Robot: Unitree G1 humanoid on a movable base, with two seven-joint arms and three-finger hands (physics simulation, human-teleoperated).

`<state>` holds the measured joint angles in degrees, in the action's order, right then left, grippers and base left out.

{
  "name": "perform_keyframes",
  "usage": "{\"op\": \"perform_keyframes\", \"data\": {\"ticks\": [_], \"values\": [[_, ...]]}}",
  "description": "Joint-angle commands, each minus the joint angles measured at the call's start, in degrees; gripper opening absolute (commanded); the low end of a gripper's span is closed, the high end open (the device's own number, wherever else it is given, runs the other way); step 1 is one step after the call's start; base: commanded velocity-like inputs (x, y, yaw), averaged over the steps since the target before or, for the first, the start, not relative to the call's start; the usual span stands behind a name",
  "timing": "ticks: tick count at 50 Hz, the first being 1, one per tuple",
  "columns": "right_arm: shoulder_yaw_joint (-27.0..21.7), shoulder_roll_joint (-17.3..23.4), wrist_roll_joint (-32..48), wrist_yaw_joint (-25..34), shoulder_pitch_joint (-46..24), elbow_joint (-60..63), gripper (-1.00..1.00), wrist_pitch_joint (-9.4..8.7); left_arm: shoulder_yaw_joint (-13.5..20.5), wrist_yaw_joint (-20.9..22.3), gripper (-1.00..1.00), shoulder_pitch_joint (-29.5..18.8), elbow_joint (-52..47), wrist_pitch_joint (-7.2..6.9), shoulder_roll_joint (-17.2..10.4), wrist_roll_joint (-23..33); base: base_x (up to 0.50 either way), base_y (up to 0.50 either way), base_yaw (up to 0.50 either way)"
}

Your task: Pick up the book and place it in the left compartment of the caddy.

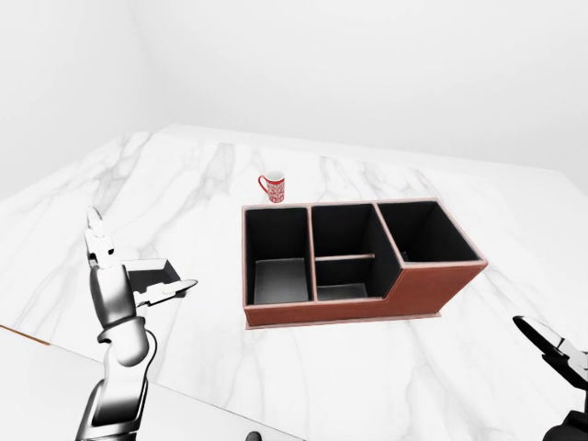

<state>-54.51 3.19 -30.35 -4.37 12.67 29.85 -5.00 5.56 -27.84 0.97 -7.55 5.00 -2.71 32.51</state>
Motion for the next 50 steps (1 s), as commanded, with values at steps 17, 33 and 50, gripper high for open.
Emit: {"op": "perform_keyframes", "data": {"ticks": [17,33,50], "values": [[0.2,-0.1,0.5,0.1,0.0,-0.2,1.00,0.00,-1.0,-2.2,1.00,0.5,-0.9,-0.19,-1.3,17.3,0.00,0.00,0.00],[0.1,0.0,0.5,0.0,0.0,0.1,1.00,0.00,-3.9,-2.2,1.00,1.0,-2.3,-4.75,-1.4,31.3,0.00,0.00,0.00],[0.4,0.0,0.9,0.1,-0.2,-0.7,1.00,0.00,-6.5,-2.2,1.00,1.4,-3.4,-7.83,-1.6,42.9,0.00,0.00,0.00]]}}
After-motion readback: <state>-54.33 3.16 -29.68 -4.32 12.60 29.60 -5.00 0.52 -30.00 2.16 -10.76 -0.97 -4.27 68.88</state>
